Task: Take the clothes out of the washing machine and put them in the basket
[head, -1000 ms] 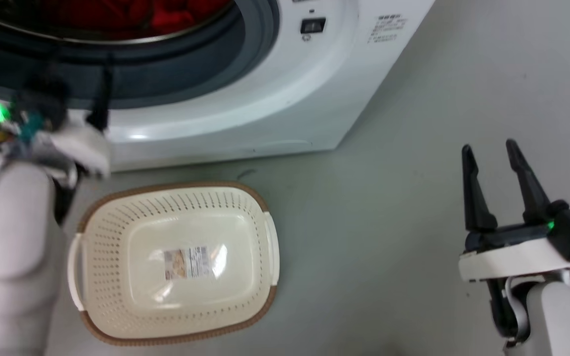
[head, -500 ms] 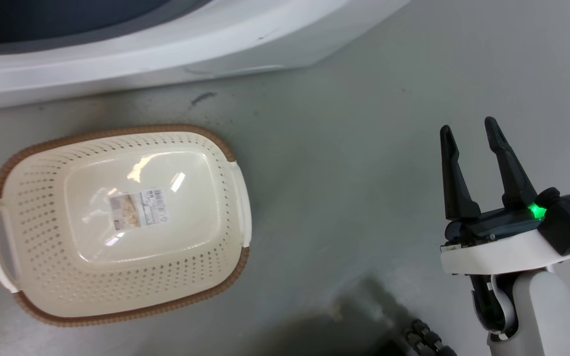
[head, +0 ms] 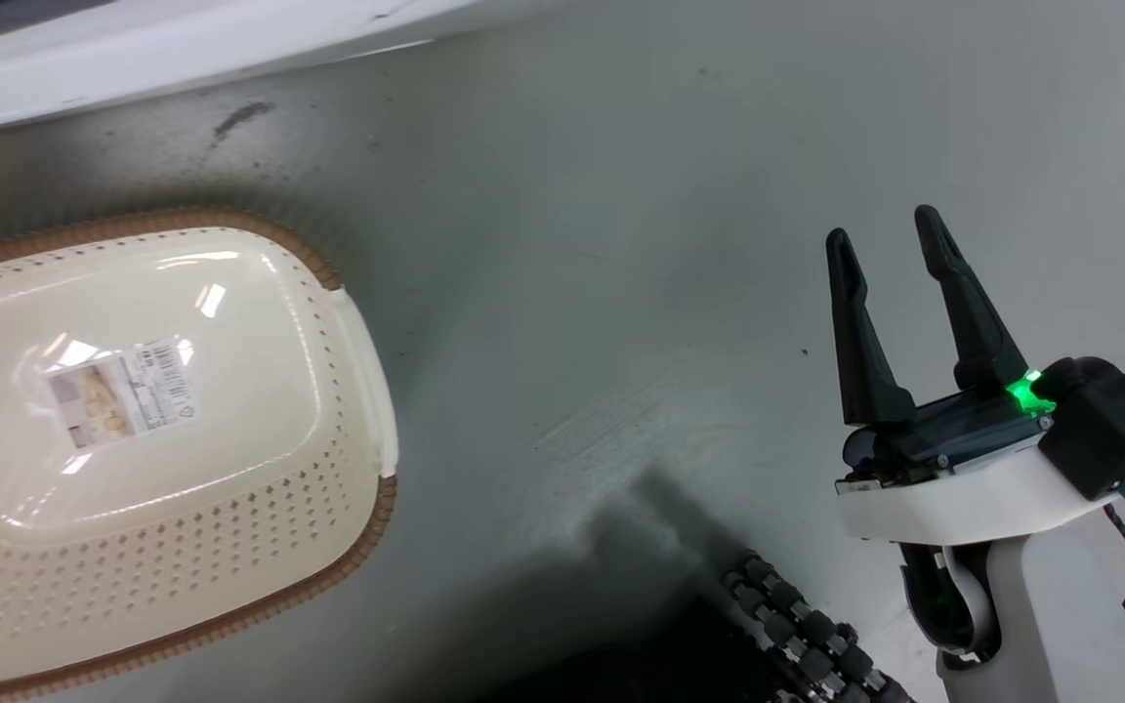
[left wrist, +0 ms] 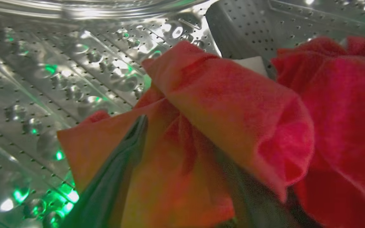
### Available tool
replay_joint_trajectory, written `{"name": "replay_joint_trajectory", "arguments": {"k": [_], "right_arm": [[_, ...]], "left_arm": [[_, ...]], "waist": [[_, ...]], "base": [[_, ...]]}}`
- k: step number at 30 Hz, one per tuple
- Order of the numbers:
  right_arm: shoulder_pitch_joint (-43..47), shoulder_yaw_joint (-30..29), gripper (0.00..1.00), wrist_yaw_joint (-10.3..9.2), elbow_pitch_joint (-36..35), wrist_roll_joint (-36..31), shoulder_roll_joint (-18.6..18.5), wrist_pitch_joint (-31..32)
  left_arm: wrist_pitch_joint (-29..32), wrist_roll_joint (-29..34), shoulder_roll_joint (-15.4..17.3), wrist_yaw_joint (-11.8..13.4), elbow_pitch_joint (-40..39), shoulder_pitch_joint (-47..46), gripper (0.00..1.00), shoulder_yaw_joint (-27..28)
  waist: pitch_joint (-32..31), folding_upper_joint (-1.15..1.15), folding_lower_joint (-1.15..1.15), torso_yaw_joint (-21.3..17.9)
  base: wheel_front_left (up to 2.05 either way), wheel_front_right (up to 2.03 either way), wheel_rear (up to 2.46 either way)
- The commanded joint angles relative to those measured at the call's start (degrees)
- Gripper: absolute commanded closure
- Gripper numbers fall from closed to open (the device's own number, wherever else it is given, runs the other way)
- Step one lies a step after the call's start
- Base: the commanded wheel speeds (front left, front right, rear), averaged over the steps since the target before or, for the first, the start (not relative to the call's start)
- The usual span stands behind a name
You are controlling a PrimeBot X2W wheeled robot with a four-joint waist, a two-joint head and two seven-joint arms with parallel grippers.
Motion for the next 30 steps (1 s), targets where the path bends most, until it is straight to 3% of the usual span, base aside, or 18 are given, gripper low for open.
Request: {"name": "replay_joint_trajectory", "arguments": {"k": [1,7,13,15,21,30], "right_arm": [[-0.6,0.3,0.00,-0.04,-0.4,0.2,0.1,-0.1],[-0.3,1.6,0.00,-0.04,-1.6,-0.8,0.1,-0.1],[0.3,1.2,0.00,-0.04,-2.6,-0.5,0.1,-0.1],[0.0,1.3,0.00,-0.04,-2.6,-0.7,0.1,-0.1],[-1.0,1.1,0.00,-0.04,-2.5,-0.3,0.1,-0.1],[-2.0,-0.7,0.00,-0.04,-1.0,-0.9,0.1,-0.1]], "left_arm": [[0.7,-0.9,0.6,0.1,0.3,-1.0,0.00,0.0],[5.4,-1.2,3.8,0.1,1.2,-1.6,0.00,-2.3],[7.8,-2.5,4.8,0.1,1.9,-0.3,0.00,-3.5],[7.9,-3.0,4.7,0.1,1.6,0.0,1.00,-4.3],[5.5,-4.0,5.7,0.1,0.8,-0.5,1.00,-5.9],[-5.8,-3.4,2.7,0.1,1.7,-0.8,1.00,-7.3]], "waist": [[1.2,0.00,-0.01,-1.5],[2.4,0.00,-0.01,-3.4],[3.1,0.00,-0.01,-3.6],[3.3,0.00,-0.01,-3.5],[3.1,0.00,-0.01,-3.2],[-0.3,0.00,-0.01,-1.2]], "base": [[0.00,0.00,0.00],[0.00,0.00,0.00],[0.00,0.00,0.00],[0.00,0.00,0.00],[0.00,0.00,0.00],[0.00,0.00,0.00]]}}
